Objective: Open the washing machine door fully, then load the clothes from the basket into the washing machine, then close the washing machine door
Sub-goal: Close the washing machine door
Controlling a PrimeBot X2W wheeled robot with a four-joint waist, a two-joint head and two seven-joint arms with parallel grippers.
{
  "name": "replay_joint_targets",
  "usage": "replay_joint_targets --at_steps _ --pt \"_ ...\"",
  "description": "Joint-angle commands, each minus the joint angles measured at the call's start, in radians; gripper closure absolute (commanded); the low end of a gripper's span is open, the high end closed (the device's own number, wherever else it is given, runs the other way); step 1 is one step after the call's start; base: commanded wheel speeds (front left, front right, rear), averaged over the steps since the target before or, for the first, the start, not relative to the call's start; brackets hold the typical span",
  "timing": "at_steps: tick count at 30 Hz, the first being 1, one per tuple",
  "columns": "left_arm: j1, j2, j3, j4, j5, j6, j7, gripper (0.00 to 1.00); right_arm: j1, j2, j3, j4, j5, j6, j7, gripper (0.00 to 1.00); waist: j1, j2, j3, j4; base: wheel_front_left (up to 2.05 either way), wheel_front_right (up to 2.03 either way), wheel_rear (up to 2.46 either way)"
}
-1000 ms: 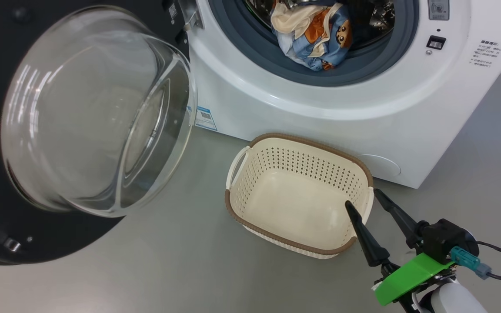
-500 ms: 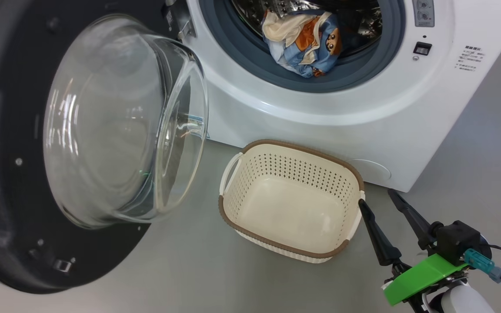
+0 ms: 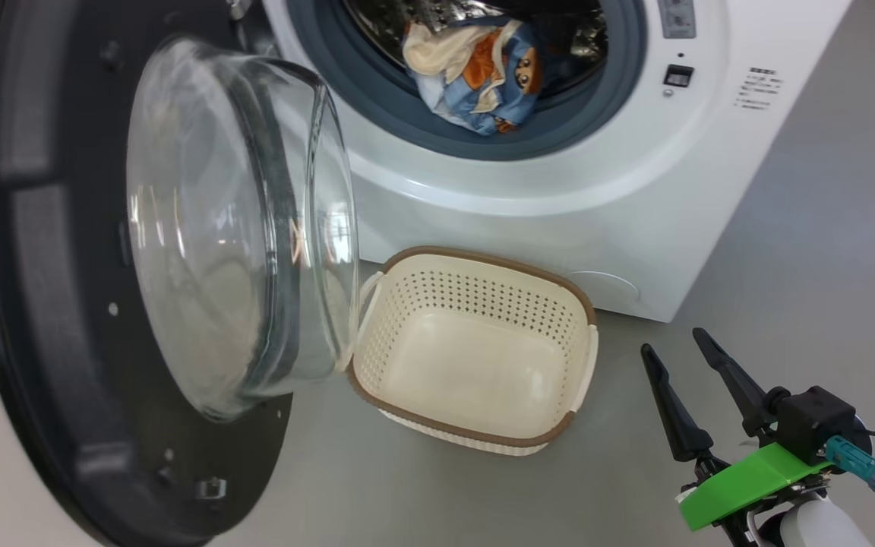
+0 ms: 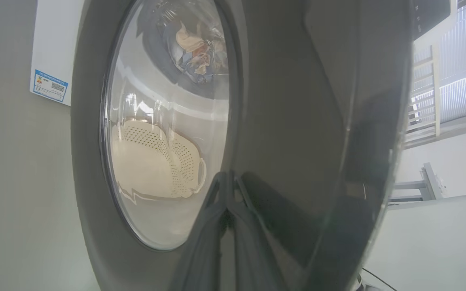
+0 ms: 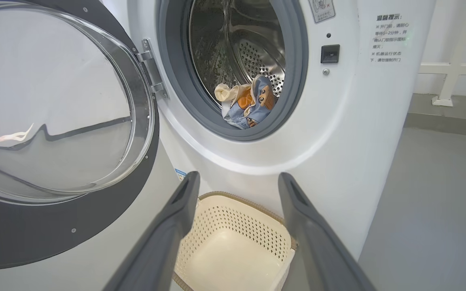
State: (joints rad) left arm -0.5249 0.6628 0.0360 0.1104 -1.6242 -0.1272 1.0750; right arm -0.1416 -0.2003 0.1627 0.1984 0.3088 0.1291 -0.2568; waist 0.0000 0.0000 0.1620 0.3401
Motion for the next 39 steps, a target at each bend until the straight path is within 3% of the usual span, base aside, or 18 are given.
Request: replay_joint_targets --at_steps 1,22,39 --pt "-0.025 0.030 0.031 -0.054 0.006 -0.003 0.007 1.00 0.005 0.003 0.013 -0.031 -0.011 0.002 -0.005 0.00 0.0000 0.0000 0.004 -0.030 0.00 0.00 0.00" --pt "-0.115 -0.074 -0.016 -0.075 0.073 -0.003 -0.062 1.00 -0.005 0.041 -0.022 -0.051 -0.023 0.002 -0.005 0.00 0.0000 0.0000 0.039 -0.265 0.00 0.00 0.00" --pt "-0.194 -0.091 -0.033 -0.025 0.127 -0.003 -0.183 1.00 -0.002 0.072 -0.033 -0.059 -0.024 0.002 -0.005 0.00 0.0000 0.0000 0.056 -0.439 0.00 0.00 0.00"
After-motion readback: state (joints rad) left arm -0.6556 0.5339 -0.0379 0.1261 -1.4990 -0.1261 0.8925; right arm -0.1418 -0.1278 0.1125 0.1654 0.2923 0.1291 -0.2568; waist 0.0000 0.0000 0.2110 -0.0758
